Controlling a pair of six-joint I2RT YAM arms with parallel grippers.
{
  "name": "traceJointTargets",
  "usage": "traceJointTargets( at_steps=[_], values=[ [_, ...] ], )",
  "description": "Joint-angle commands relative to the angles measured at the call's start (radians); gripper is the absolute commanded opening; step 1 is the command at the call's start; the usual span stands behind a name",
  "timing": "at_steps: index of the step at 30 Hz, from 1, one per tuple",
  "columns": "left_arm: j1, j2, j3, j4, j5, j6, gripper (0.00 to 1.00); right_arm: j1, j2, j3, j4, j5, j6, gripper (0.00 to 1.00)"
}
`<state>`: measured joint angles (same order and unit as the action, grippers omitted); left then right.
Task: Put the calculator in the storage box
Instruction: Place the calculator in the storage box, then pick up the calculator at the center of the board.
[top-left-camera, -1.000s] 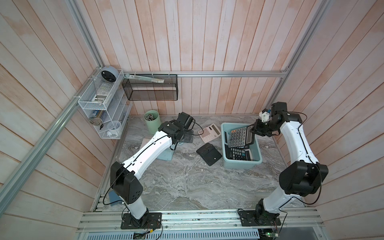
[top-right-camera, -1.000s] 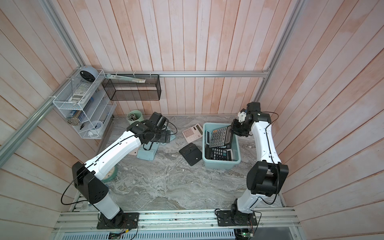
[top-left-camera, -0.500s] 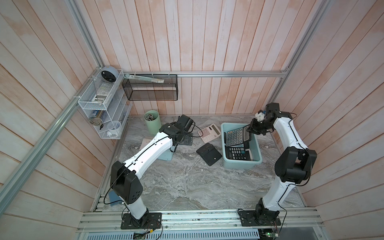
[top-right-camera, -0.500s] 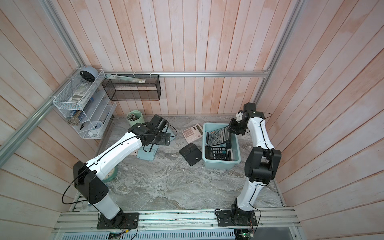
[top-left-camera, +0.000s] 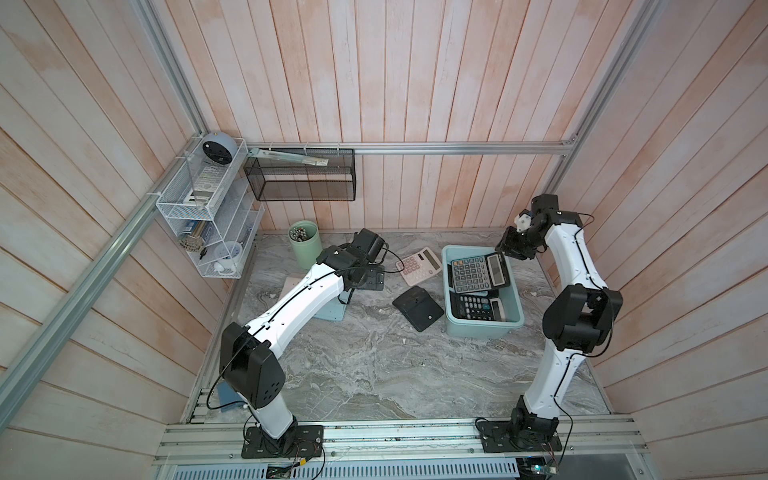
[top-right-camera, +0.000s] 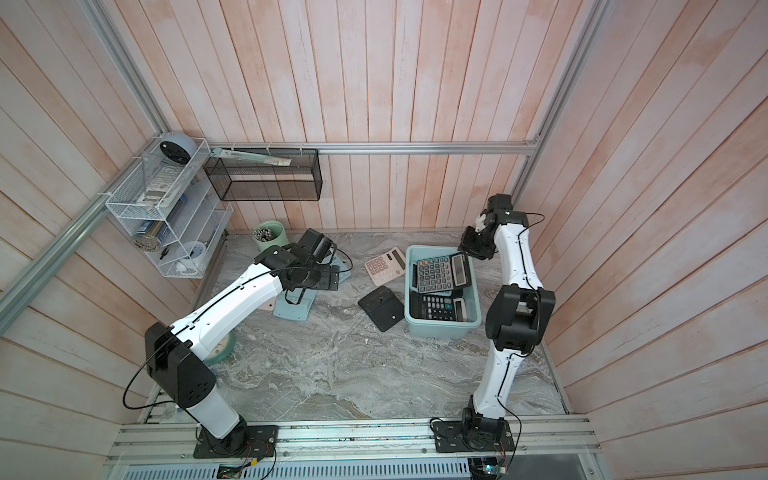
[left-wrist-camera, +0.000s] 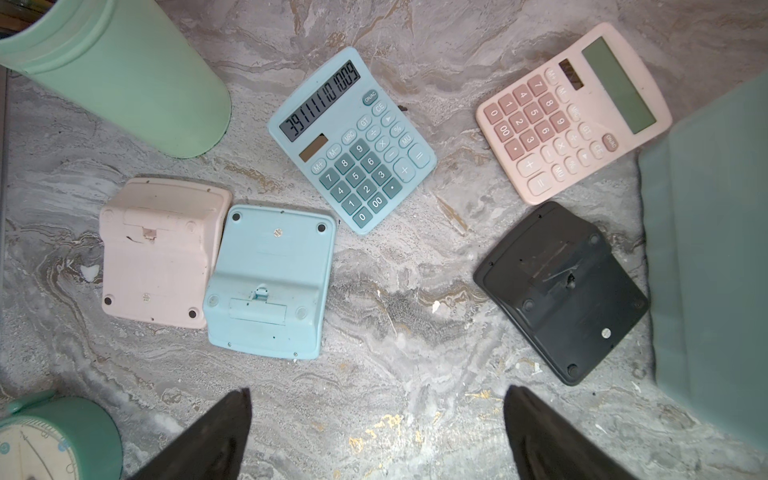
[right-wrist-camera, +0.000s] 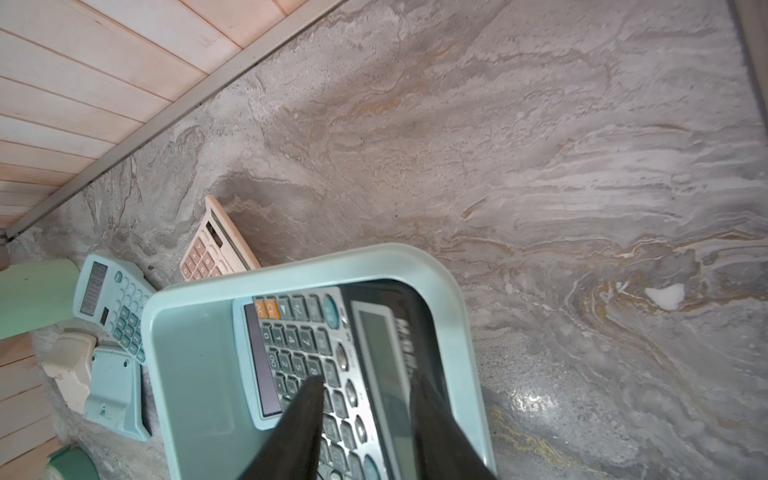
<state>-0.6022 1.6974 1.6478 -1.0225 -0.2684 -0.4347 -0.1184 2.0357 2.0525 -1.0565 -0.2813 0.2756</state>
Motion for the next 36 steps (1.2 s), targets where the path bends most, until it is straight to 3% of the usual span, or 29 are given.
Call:
traceJointTargets(
  at_steps=[1,8,19,27,36],
  values=[
    [0.008,-0.010,-0.004,-0.016,0.003,-0.013,1.00,0.003,0.032,0.062,-0.064,0.044,0.023,0.43],
    [0.079,-0.038,-0.096,0.002,0.007,-0.081,1.00,0.036,0.023,0.095,-0.046,-0.072,0.092,0.44],
    [0.346,-0.004,-0.183,0.020,0.050,-0.145,1.00,0.362,-0.026,-0.019,0.090,-0.200,0.178,0.45],
    [0.492,0.103,-0.202,0.117,0.178,-0.138,1.00,0.587,-0.002,-0.169,0.302,-0.299,0.297,0.46],
    [0.527,0.160,-0.274,0.257,0.361,-0.131,1.00,0.681,0.093,-0.244,0.496,-0.357,0.428,0.48]
  ],
)
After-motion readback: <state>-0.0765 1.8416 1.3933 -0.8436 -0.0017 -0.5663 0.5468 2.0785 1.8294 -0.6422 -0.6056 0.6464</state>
